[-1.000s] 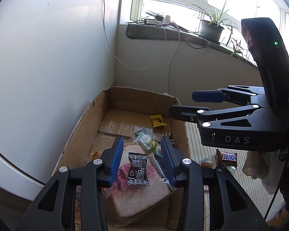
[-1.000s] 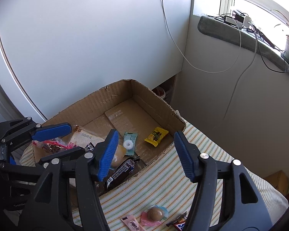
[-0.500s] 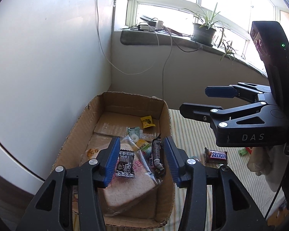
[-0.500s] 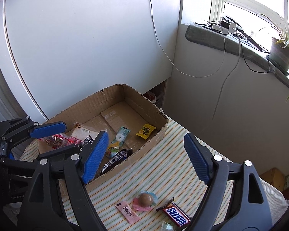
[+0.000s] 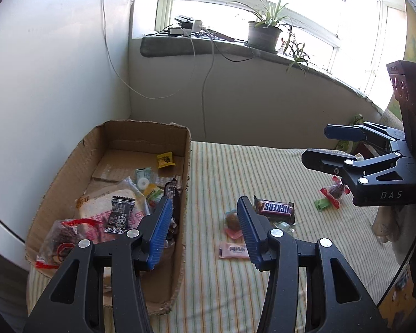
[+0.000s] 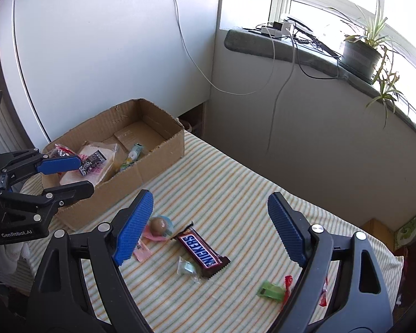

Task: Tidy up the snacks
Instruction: 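Move both grippers back over the snacks on the bed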

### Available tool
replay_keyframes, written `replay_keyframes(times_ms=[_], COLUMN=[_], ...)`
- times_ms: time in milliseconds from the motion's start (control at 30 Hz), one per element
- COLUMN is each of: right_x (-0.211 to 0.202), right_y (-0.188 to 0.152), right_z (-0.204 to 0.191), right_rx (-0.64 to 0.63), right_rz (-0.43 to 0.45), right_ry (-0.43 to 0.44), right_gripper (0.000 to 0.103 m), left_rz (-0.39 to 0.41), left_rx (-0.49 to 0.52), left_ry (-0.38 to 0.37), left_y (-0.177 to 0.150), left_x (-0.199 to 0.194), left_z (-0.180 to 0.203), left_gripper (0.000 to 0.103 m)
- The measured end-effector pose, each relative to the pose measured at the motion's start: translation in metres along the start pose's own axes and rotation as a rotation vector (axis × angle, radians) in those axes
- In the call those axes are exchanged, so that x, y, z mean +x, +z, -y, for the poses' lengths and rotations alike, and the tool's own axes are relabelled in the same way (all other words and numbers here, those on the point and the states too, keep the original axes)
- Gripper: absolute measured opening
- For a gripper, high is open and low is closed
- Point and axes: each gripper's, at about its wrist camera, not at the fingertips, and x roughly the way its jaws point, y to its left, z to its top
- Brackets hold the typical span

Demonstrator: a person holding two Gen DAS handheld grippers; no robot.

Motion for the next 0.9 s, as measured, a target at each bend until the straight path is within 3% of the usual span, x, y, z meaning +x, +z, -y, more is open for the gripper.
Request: replay_keyframes(times_ms=[400, 733, 900], right_x=[-0.032, -0.024, -0.015], right_y=[-0.070, -0.121, -0.131], right_z=[0.080, 0.093, 0.106], right_rx=[0.151, 0.132, 0.208], right_rz=[-0.050, -0.137, -0.158], right_ry=[-0.100, -0.115, -0.084], right_gripper=[0.087, 0.087, 0.087], left_rz=[-0.083, -0.176, -0.203], left_rx=[0.069, 0.108, 0.116], left_ry=[-0.093, -0.140, -0.142], left_y=[-0.013, -0.031, -0.034], left_x=[0.031, 0.064, 0.075], left_z=[0.056, 0.088, 0.093], left_gripper=[0.048, 0.048, 0.048])
